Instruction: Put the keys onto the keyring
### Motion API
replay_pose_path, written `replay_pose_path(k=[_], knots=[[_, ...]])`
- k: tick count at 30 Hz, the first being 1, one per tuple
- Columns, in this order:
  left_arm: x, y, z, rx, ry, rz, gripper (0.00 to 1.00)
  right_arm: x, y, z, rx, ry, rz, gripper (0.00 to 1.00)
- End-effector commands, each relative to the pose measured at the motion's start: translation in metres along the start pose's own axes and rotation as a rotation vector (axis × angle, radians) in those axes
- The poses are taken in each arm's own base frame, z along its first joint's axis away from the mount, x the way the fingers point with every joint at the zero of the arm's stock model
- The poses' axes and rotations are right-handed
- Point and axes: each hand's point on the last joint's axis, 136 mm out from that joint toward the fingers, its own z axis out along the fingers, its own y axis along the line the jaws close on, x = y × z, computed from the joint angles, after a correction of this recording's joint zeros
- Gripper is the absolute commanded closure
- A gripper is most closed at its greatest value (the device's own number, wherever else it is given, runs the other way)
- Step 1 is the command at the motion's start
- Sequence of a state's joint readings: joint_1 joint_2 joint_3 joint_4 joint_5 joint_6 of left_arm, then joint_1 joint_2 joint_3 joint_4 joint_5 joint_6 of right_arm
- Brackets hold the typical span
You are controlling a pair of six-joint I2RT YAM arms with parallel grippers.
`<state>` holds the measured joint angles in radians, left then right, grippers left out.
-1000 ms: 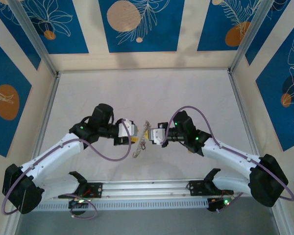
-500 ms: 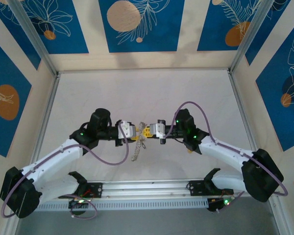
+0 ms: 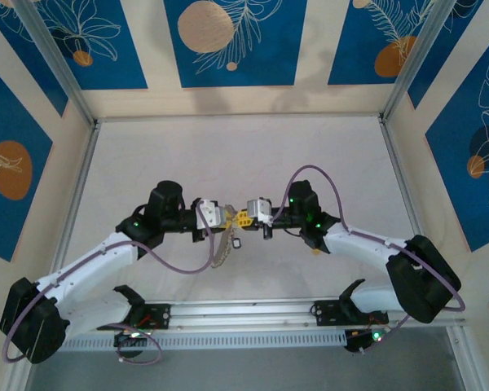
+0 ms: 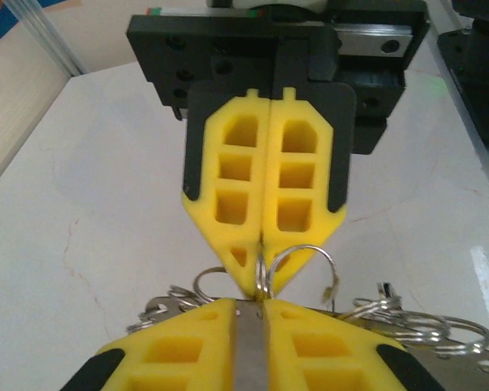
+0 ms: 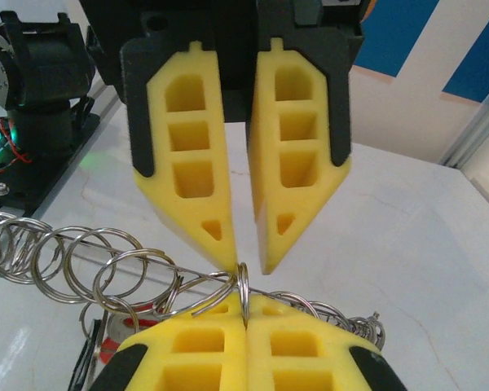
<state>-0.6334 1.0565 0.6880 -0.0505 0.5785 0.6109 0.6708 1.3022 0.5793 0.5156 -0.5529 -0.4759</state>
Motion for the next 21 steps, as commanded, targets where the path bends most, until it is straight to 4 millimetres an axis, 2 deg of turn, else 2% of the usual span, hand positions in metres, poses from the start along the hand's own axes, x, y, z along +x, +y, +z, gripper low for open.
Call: replay_pose_path(k=[1, 9, 14, 21], knots=[[-0.006, 0.004, 0.007, -0.01, -0.037, 0.005, 0.86, -0.029, 0.004, 0.003, -0.033, -0.105, -0.02, 1.0], [-0.004, -0.004, 0.014, 0.053, -0.018, 0.012, 0.87, -0.025, -0.002, 0.007, 0.007, -0.084, 0.0, 1.0], [0.003, -0.013, 0.017, 0.121, 0.031, 0.027, 0.87, -0.027, 0.007, 0.003, -0.034, -0.086, -0.049, 1.0], [-0.002, -0.022, 0.021, 0.181, 0.037, 0.041, 0.87, -0.03, 0.005, 0.002, -0.017, -0.07, -0.063, 1.0]])
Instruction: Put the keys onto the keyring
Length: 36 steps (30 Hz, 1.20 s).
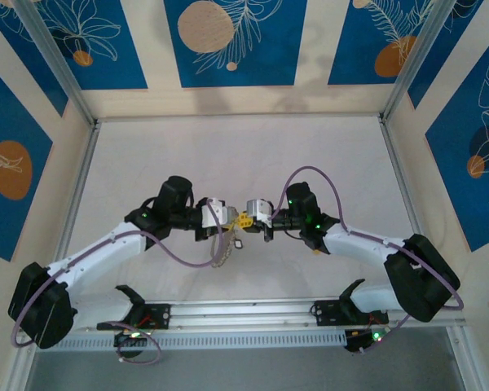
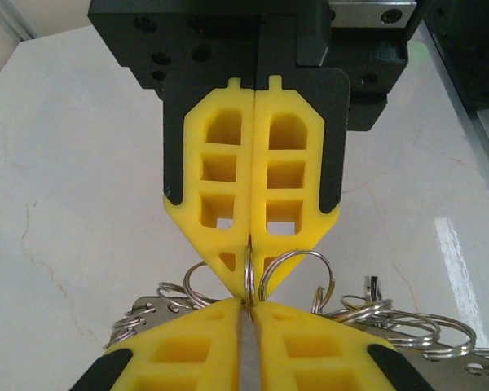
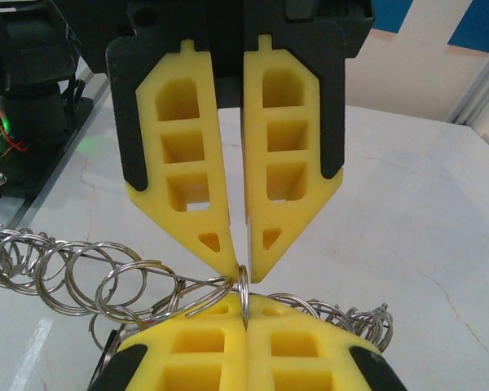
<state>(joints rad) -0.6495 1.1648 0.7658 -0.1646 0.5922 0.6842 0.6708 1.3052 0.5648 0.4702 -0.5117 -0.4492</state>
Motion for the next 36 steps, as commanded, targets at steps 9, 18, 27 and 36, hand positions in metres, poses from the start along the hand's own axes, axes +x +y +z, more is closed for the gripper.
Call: replay_pose_path(k=[9, 18, 27, 36], knots=[[-0.02, -0.003, 0.013, 0.005, -0.056, 0.049, 1.0, -0.044, 0.003, 0.005, 0.013, -0.067, -0.131, 1.0], [0.006, 0.012, 0.027, -0.065, 0.038, 0.025, 1.0, 0.004, -0.009, -0.001, 0.093, 0.039, -0.017, 0.96], [0.037, 0.014, 0.052, -0.081, 0.068, -0.053, 1.0, 0.047, -0.005, 0.002, 0.042, 0.121, 0.054, 1.0], [0.047, 0.006, 0.074, -0.032, -0.011, -0.163, 0.81, 0.077, -0.004, -0.003, -0.003, 0.186, 0.07, 1.0]])
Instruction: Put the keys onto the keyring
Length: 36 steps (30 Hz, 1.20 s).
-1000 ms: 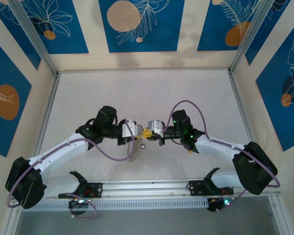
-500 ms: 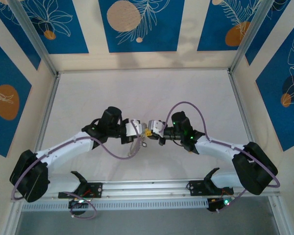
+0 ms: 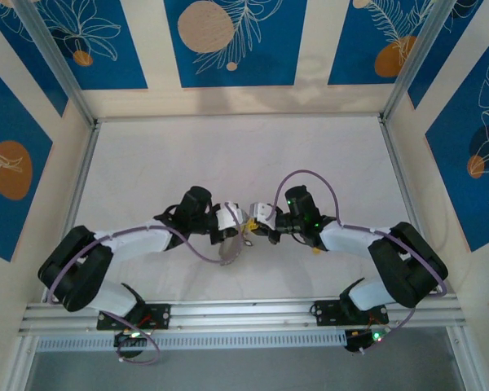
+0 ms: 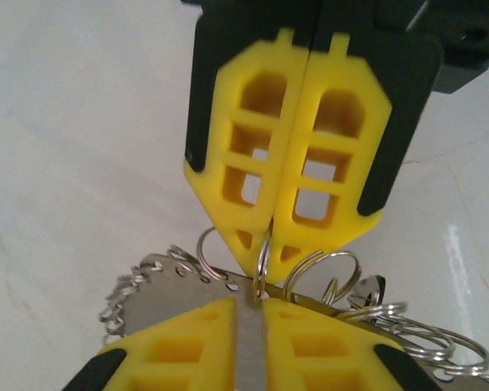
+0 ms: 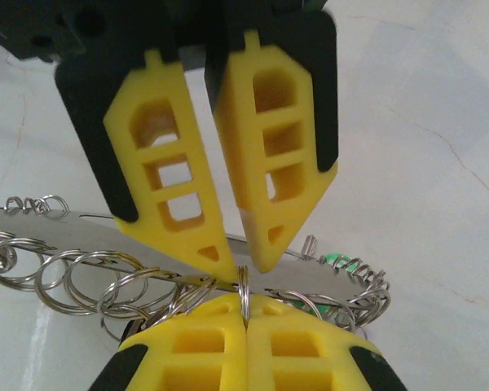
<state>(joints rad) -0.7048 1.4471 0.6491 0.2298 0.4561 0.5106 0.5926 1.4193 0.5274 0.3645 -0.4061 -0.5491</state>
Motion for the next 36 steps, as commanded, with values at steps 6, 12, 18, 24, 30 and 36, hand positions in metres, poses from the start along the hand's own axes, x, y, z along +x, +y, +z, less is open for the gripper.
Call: replay_pose_path(k=[6, 12, 18, 24, 30, 36], knots=[[-0.015, -0.009, 0.013, 0.075, -0.086, -0.036, 0.78, -0.01, 0.01, 0.008, -0.112, -0.049, -0.044, 1.0], [-0.013, -0.009, 0.019, 0.089, -0.086, -0.047, 0.78, -0.012, 0.01, 0.014, -0.132, -0.07, 0.003, 1.0], [-0.004, -0.009, 0.026, 0.089, -0.075, -0.057, 0.84, -0.011, 0.012, 0.02, -0.147, -0.122, 0.024, 1.0], [0.003, -0.014, 0.027, 0.112, -0.048, -0.033, 1.0, -0.016, 0.009, 0.019, -0.126, -0.154, 0.018, 1.0], [0.008, -0.006, 0.019, 0.052, -0.001, 0.026, 1.0, -0.004, 0.004, 0.015, -0.084, -0.099, 0.04, 0.78], [0.002, 0.003, 0.007, 0.02, 0.044, 0.059, 1.0, 0.0, 0.007, 0.002, -0.088, -0.058, 0.019, 0.66]])
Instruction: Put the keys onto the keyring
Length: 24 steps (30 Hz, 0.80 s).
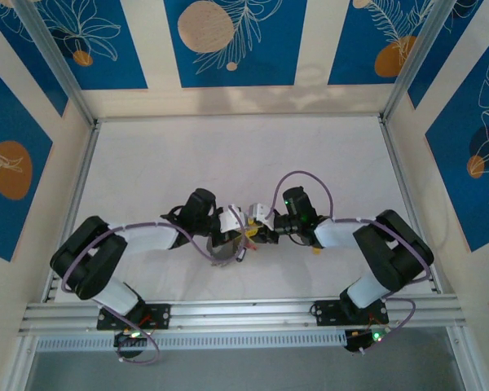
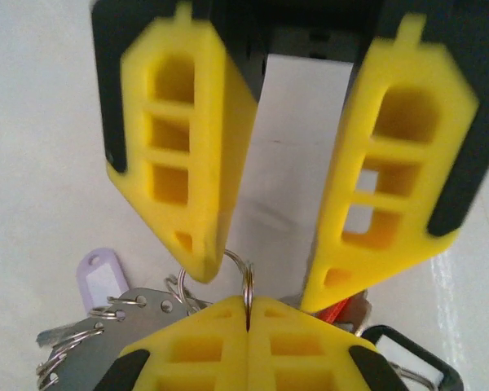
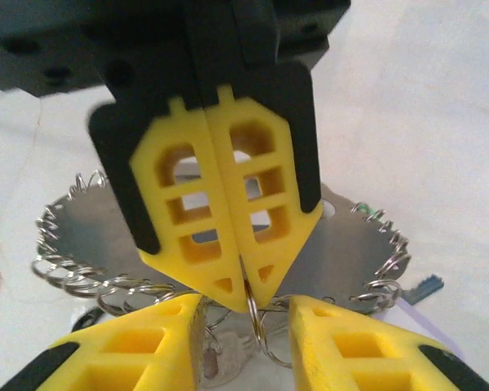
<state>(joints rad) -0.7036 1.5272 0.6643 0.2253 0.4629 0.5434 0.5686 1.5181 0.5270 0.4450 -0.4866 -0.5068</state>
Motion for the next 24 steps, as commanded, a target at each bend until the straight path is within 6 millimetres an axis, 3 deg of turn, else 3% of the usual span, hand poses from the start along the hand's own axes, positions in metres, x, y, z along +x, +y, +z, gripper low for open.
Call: replay_pose_path(k=[1, 4, 8, 11, 17, 22, 24], knots=[[-0.019, 0.006, -0.009, -0.013, -0.008, 0.063, 1.0, -0.014, 0.005, -0.008, -0.031, -0.029, -0.044, 0.66], [-0.024, 0.006, -0.013, -0.012, -0.023, 0.059, 1.0, -0.02, 0.001, -0.008, -0.028, -0.02, -0.031, 0.65], [-0.026, 0.004, -0.017, 0.01, -0.021, 0.048, 1.0, -0.026, -0.001, -0.012, -0.074, -0.029, -0.002, 0.55], [-0.03, 0.009, -0.023, -0.006, -0.035, 0.025, 1.0, -0.036, -0.005, -0.016, -0.119, -0.039, -0.016, 0.61], [-0.047, 0.018, -0.044, 0.004, -0.135, -0.048, 1.0, -0.052, -0.01, -0.021, -0.101, -0.09, -0.057, 0.61], [-0.056, 0.015, -0.055, 0.029, -0.19, -0.028, 1.0, -0.051, -0.032, -0.032, -0.067, -0.101, 0.084, 0.6], [-0.059, 0.015, -0.058, 0.042, -0.209, -0.031, 1.0, -0.054, -0.028, -0.035, -0.131, -0.125, 0.13, 0.62]])
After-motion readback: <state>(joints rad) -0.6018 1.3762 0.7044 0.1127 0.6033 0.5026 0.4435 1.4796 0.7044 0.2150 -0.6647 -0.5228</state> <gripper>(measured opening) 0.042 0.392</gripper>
